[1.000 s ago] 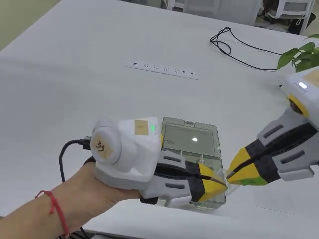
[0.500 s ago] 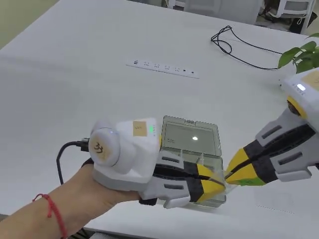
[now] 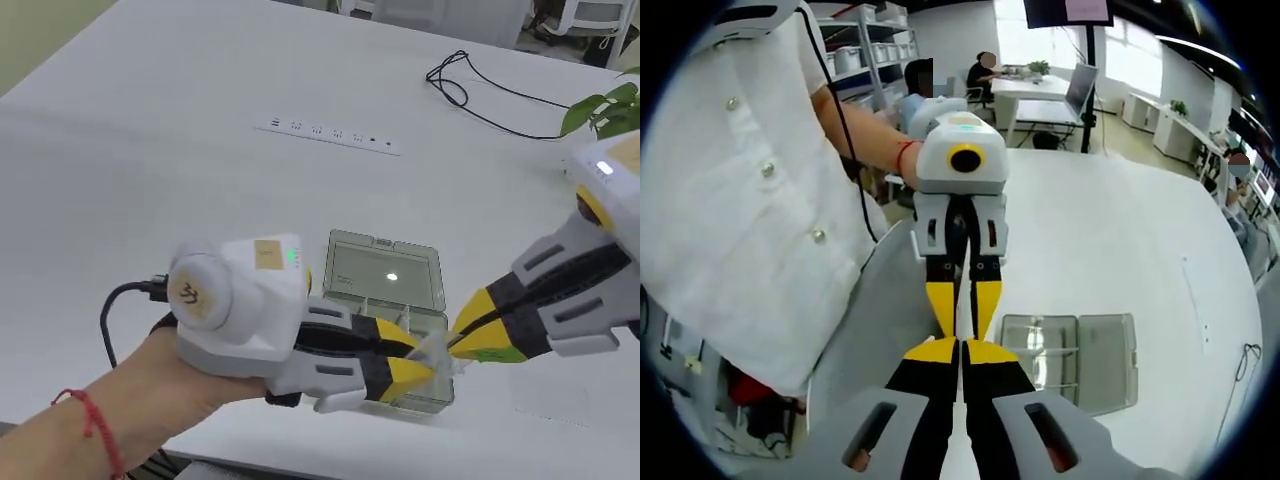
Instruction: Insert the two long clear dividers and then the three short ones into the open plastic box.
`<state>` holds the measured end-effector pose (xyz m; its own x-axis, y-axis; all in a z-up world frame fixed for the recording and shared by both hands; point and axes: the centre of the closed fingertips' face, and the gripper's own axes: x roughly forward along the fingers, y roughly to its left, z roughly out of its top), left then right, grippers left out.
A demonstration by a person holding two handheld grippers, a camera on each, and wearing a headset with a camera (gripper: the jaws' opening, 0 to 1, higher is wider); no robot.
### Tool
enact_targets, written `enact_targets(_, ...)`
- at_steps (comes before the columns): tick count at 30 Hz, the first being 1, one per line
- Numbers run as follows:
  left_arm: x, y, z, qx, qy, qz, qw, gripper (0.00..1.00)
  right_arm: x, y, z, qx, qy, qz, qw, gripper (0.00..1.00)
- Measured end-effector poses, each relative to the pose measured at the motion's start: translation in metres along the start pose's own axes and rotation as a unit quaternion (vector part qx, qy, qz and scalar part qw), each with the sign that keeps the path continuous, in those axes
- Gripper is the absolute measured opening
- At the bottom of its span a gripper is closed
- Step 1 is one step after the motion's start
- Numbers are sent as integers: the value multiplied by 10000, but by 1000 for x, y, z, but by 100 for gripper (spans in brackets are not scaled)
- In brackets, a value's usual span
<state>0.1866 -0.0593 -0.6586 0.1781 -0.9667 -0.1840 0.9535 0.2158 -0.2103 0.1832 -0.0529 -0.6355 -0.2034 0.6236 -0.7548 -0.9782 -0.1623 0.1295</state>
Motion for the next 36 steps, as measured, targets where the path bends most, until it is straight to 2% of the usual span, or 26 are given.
enact_targets(10,-15,13,-14,-45,163,345,9993,17,0,-15,3,57,-70,-250,9996,3)
enact_targets(19,-33,29,-30,-100,335,729,9967,30,5,-33,4,146,-114,-494,9986,3)
enact_targets(22,-39,34,-36,-108,457,857,9952,34,8,-40,2,155,-104,-553,9983,3)
enact_targets(36,-54,51,-46,-131,520,1162,9918,57,28,-72,-5,307,-153,-792,9963,3)
